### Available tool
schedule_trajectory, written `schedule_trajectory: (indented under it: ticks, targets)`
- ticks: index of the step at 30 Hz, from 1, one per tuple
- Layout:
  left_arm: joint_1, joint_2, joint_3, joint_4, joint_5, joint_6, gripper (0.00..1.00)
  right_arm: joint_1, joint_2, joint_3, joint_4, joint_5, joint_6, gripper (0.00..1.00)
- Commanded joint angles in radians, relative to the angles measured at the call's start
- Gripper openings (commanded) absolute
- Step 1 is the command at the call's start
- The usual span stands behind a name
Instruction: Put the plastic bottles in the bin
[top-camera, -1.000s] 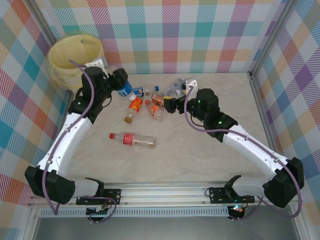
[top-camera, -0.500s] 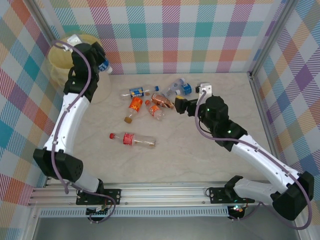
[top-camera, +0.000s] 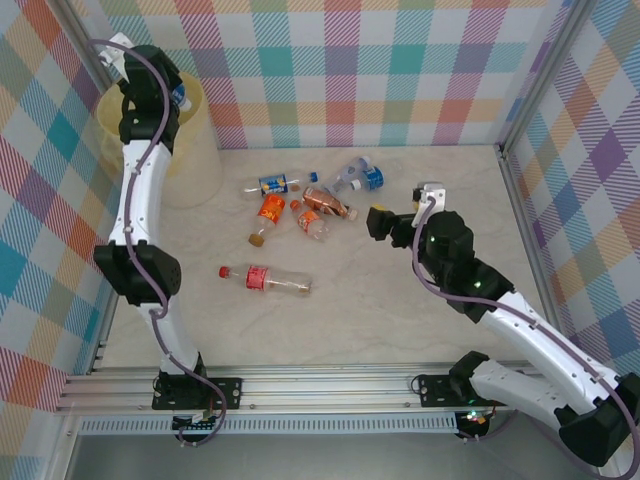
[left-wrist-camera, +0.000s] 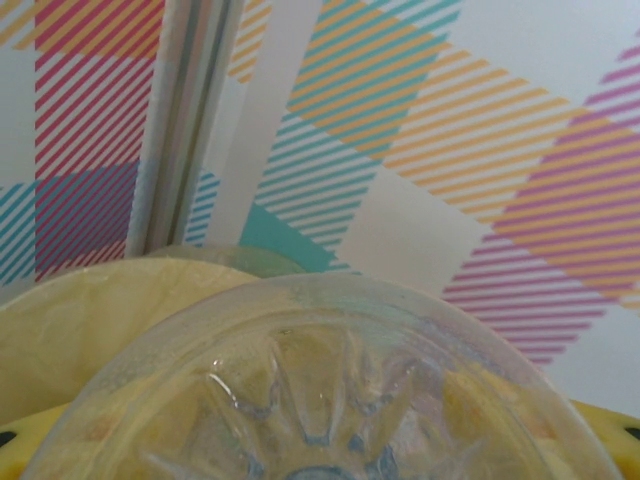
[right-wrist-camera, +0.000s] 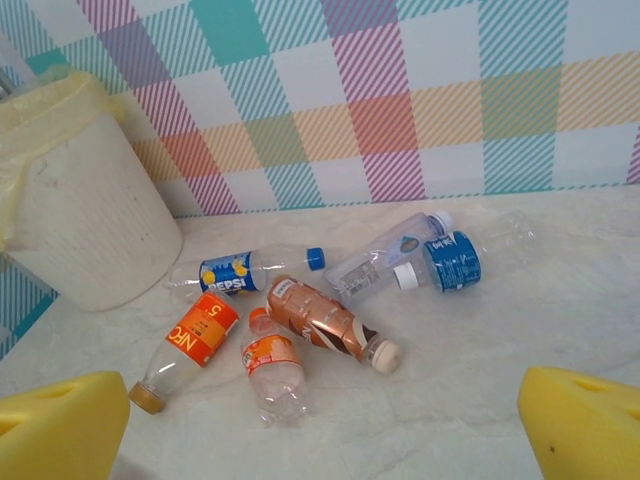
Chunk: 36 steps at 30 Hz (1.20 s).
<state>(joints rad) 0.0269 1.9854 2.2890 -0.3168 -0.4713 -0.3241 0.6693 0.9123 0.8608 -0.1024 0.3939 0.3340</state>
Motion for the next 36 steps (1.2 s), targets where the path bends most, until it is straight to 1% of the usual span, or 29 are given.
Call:
schedule_trajectory:
  ticks: [1,5,7,9,11,12,15,17,20,22,26,28,31,34,36]
  targets:
    - [0.032,0.051,0.092,-0.029,-0.046,0.008,0.59,0.004,-0.015,-0.02,-0.017,0.035,0.041,1.0]
    - [0.054,0.119,0.099,0.027,-0.148,-0.028,0.59,0.005,0.003,-0.019,-0.017,0.043,0.042,1.0]
    - [0.069,0.157,0.121,0.03,-0.173,-0.06,0.59,0.003,0.018,-0.011,-0.013,0.046,0.035,1.0]
    - [0.081,0.213,0.18,0.031,-0.187,-0.098,0.6,0.004,0.037,-0.003,-0.009,0.049,0.029,1.0]
    - [0.092,0.272,0.275,0.007,-0.197,-0.143,0.65,0.004,0.058,0.004,0.001,0.048,0.023,1.0]
    - [0.096,0.308,0.331,-0.027,-0.204,-0.171,0.71,0.004,0.068,0.008,0.006,0.046,0.022,1.0]
    - [0.105,0.341,0.423,-0.123,-0.154,-0.222,0.88,0.004,0.084,0.008,0.039,0.044,0.025,1.0]
    - [0.105,0.317,0.425,-0.196,-0.104,-0.251,0.94,0.004,0.091,0.001,0.065,0.046,0.028,1.0]
    - [0.1,0.269,0.417,-0.339,-0.047,-0.297,0.98,0.004,0.102,0.003,0.083,0.054,0.043,1.0]
    - [0.092,0.235,0.405,-0.41,-0.016,-0.309,0.99,0.004,0.108,0.006,0.086,0.053,0.046,1.0]
    - [0.062,0.14,0.329,-0.492,0.003,-0.314,1.0,0.004,0.107,-0.002,0.087,0.038,0.043,1.0]
    - [0.039,0.071,0.252,-0.487,0.014,-0.303,1.0,0.004,0.099,-0.018,0.1,0.033,0.036,1.0]
    - [-0.005,-0.058,0.095,-0.453,0.036,-0.273,1.0,0.004,0.084,-0.049,0.135,0.035,0.029,1.0]
    - [-0.058,-0.205,-0.103,-0.396,0.065,-0.241,1.0,0.003,0.083,-0.055,0.146,0.039,0.028,1.0]
    - [-0.095,-0.31,-0.274,-0.339,0.092,-0.225,1.0,0.001,0.085,-0.054,0.141,0.041,0.033,1.0]
